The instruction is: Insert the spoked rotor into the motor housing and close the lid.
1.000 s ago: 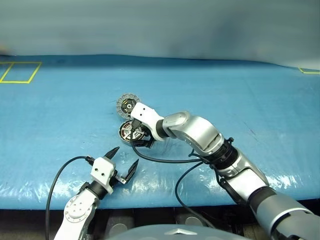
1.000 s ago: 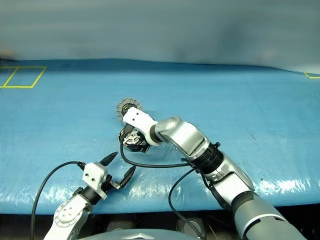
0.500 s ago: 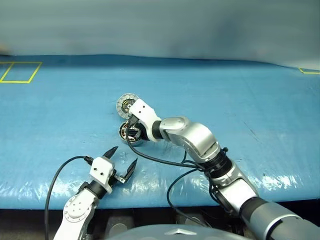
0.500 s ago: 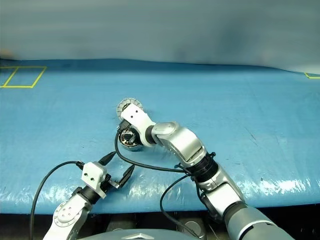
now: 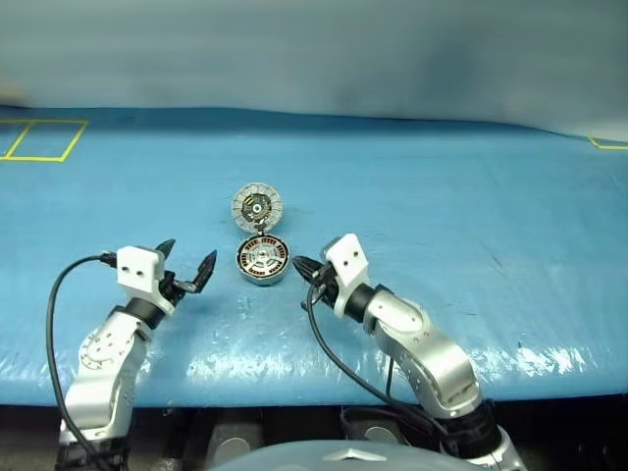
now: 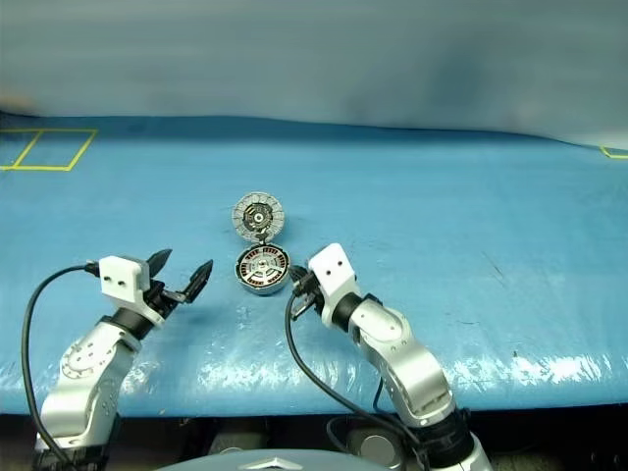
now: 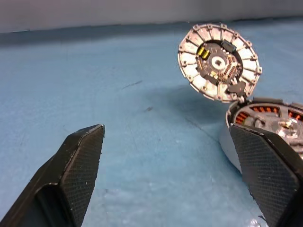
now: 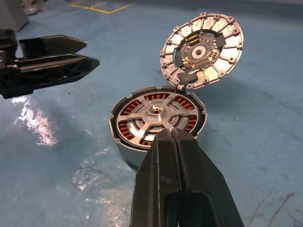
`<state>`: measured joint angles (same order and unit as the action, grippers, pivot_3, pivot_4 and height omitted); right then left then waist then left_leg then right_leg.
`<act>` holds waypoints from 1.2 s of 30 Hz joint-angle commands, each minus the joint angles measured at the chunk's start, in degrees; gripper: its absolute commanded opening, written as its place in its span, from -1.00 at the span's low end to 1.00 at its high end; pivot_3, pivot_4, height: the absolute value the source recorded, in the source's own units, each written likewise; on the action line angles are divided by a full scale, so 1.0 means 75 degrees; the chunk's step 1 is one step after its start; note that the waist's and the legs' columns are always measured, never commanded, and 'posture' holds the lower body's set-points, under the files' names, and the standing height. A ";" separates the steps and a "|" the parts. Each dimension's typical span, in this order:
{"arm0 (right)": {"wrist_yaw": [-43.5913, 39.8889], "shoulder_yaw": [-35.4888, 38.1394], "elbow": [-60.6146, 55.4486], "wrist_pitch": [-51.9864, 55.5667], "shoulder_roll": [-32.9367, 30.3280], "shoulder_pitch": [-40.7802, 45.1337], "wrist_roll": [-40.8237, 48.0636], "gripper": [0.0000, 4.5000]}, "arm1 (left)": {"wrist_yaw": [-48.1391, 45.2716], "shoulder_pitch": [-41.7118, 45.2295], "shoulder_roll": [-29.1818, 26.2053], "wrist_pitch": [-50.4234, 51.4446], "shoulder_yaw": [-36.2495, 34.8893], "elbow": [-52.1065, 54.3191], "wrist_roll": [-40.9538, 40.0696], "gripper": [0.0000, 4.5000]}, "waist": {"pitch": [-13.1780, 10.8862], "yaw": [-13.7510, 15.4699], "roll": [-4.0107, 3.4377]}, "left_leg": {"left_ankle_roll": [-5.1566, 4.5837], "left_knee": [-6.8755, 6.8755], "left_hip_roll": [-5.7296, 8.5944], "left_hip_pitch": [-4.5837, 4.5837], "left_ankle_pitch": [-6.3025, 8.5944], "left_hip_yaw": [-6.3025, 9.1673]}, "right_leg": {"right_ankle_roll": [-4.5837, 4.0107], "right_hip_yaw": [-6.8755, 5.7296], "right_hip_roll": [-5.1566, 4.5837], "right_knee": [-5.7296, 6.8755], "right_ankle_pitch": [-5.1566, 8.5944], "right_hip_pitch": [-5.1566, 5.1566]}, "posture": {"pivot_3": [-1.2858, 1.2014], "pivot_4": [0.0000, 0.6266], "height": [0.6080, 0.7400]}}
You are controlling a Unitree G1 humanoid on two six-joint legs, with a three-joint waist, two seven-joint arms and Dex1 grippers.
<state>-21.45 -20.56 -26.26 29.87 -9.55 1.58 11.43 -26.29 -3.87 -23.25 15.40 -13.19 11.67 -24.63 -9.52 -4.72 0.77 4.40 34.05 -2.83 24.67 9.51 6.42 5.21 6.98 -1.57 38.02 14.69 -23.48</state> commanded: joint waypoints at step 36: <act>0.0979 -0.0232 -0.0712 -0.0838 0.0180 -0.1731 -0.0576 -1.00 | -0.3625 0.8131 -0.0593 0.2192 -0.0672 -0.9435 -0.0586 -0.31 | -0.0004 0.0106 0.0040 | 0.0006 -0.0010 0.0001 0.0008 -0.0009 0.0028 | 0.0043 -0.0014 0.0014 0.0003 -0.0024 0.0003 | 0.03 -0.52 1.00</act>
<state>-14.37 -22.02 -28.47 23.76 -8.54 -11.69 7.11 -55.38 54.69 -27.17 34.43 -15.88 -58.35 -28.59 -9.55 -3.93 1.07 4.44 34.00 -2.82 24.73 9.44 6.63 5.53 6.88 -1.46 38.05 14.50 -23.45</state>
